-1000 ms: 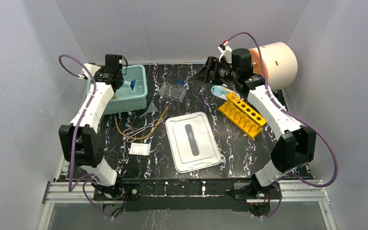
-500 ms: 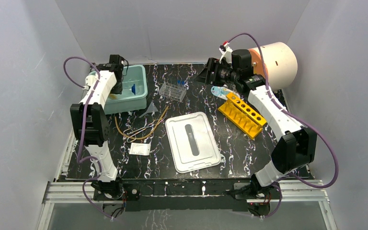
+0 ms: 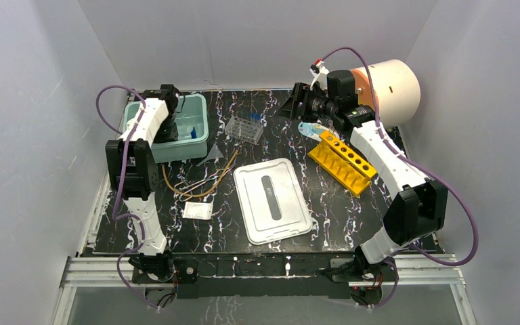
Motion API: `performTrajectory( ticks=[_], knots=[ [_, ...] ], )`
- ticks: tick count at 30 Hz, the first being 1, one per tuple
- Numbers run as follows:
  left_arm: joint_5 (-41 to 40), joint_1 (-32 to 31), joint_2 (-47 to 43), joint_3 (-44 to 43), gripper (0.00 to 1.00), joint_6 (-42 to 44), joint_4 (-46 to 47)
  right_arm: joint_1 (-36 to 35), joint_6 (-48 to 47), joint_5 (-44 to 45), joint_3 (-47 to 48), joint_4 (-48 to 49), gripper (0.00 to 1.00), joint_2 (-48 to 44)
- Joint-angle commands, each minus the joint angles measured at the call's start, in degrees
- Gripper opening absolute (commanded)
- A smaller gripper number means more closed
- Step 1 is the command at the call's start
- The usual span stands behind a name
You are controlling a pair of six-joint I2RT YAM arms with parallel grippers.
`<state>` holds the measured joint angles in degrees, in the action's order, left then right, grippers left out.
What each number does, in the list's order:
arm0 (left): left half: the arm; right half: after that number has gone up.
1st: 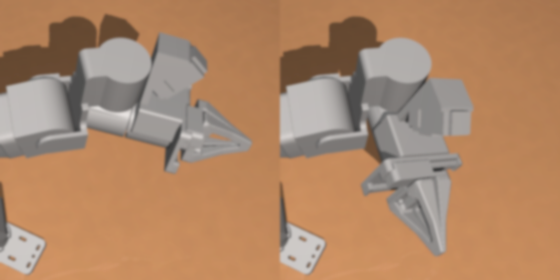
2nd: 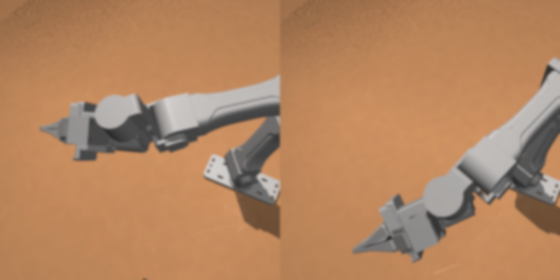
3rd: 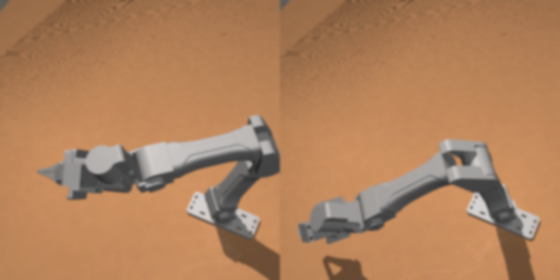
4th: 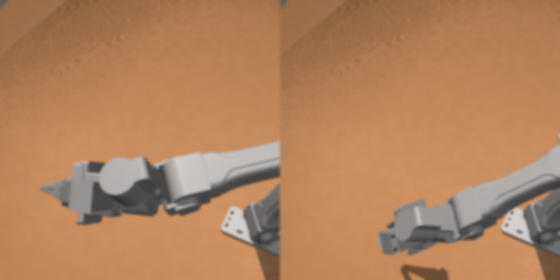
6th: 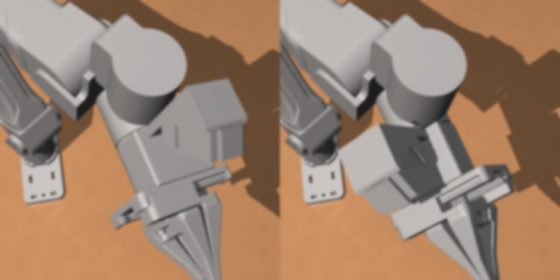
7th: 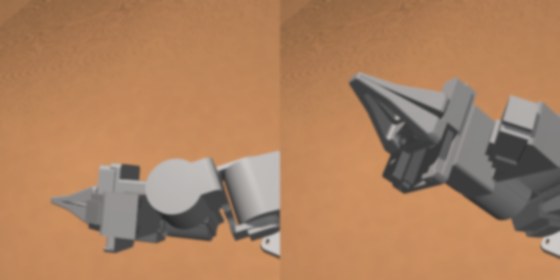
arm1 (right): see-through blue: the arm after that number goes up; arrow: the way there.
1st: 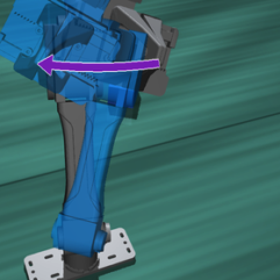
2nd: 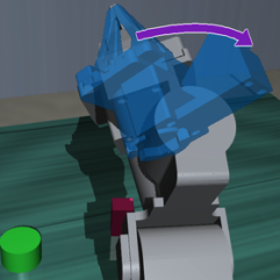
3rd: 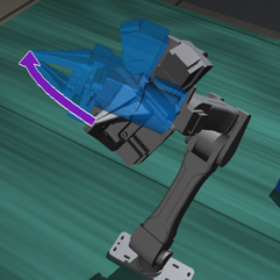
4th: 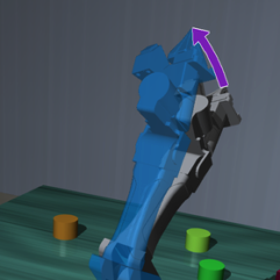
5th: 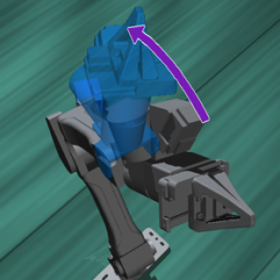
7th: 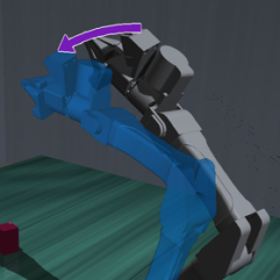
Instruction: Organize the chemistry lab equipment
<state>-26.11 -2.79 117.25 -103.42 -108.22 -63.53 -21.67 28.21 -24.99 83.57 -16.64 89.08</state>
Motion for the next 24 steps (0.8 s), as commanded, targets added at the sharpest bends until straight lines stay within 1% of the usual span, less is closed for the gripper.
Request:
performTrajectory(
  ticks=[1, 5, 9, 15, 17, 21, 22, 24],
  knots=[
    [-0.01, -0.05, 0.44, 0.01, 0.06, -1.05, -2.12, -0.12, -1.58, 0.92, 2.17, 1.13, 0.74, -1.12],
    [-1.91, -0.03, 2.52, -1.68, 0.12, 0.91, -1.23, -0.06, -1.75, 1.17, 2.67, 1.59, 0.74, -0.39],
    [-3.56, 0.06, 4.56, -3.44, 0.19, 3.36, -1.97, -0.12, -1.66, 1.09, 3.21, 2.0, 0.74, 0.62],
    [-4.52, 0.15, 4.44, -4.48, 0.27, 9.73, 1.66, -0.21, -2.63, 2.57, 4.06, 1.67, 0.74, 2.07],
    [-5.55, 0.15, 3.95, -5.38, 0.33, 11.09, 1.43, -0.58, -3.62, 3.77, 4.75, 0.92, 0.74, 2.47],
    [-7.15, 0.15, 1.87, -5.72, 0.54, 13.11, 1.62, -2.04, -5.77, 6.58, 5.43, 0.14, 0.74, 3.36],
    [-7.2, 0.25, 1.44, -5.74, 0.58, 13.85, 1.85, -2.57, -6.24, 7.22, 5.54, 0.05, 0.74, 3.72],
    [-6.75, 0.55, 0.71, -6.3, 0.61, 14.95, 1.34, -3.74, -6.91, 8.02, 5.35, 0.45, 0.74, 4.41]
  ],
)
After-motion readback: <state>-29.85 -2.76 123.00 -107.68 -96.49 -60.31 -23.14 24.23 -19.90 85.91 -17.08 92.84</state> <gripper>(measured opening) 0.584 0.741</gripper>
